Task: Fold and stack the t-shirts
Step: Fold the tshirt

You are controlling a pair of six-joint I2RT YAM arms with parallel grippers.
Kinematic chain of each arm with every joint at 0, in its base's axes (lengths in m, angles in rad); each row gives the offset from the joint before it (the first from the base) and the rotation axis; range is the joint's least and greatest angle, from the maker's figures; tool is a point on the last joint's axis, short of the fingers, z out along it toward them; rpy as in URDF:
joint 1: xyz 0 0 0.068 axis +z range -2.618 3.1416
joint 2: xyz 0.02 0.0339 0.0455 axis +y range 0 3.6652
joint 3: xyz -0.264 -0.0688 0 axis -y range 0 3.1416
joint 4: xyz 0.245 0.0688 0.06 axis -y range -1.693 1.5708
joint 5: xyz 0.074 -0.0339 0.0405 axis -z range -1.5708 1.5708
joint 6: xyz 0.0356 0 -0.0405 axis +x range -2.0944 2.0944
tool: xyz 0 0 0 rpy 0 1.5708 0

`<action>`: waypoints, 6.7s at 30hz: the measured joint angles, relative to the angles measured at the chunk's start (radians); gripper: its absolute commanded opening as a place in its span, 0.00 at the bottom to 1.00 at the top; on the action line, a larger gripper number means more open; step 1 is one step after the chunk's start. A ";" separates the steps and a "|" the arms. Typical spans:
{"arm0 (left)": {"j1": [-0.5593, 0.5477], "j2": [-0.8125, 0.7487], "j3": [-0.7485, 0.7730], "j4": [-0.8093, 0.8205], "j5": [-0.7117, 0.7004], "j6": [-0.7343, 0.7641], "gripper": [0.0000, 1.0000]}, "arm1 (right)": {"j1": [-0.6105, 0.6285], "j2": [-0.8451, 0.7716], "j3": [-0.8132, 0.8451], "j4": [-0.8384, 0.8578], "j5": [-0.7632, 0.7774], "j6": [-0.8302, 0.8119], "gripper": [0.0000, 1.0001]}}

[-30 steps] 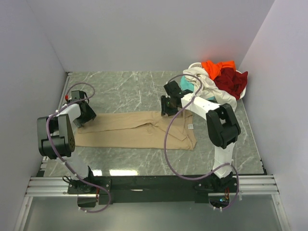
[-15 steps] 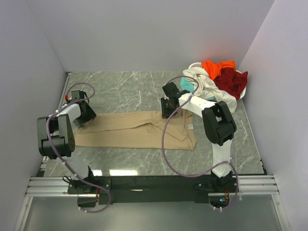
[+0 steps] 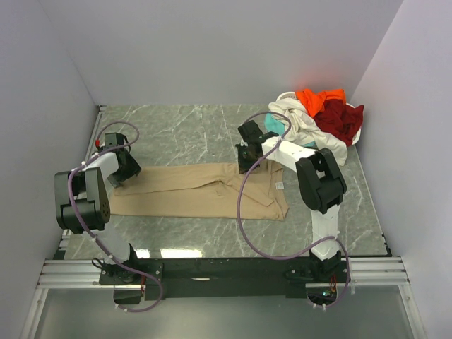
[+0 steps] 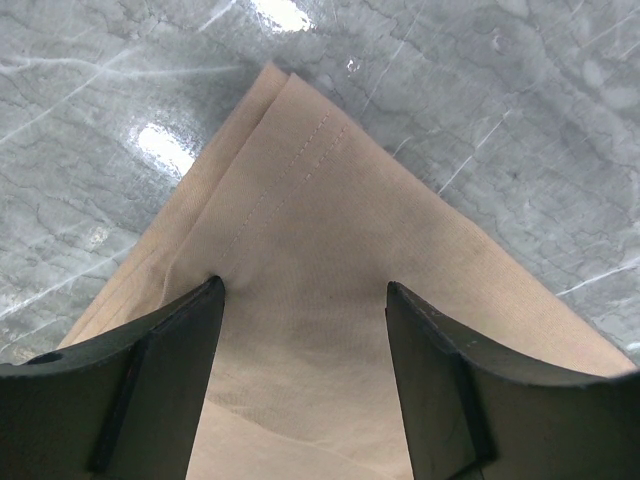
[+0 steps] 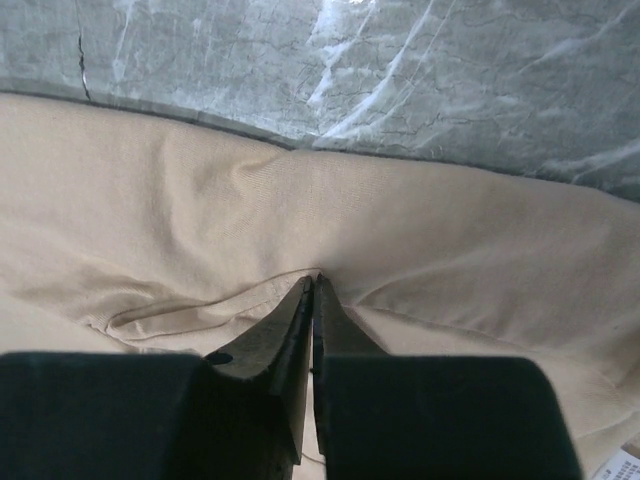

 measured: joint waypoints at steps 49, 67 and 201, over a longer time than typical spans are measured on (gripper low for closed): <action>0.000 -0.008 -0.010 0.008 0.010 0.031 0.72 | 0.214 -0.227 -0.134 -0.119 -0.039 0.003 0.00; 0.001 -0.037 -0.055 0.060 0.019 0.045 0.72 | 0.327 -0.230 -0.155 -0.155 0.008 0.044 0.00; 0.018 0.020 -0.005 0.054 -0.087 0.044 0.73 | -0.299 -0.213 -0.084 -0.026 0.067 0.103 0.40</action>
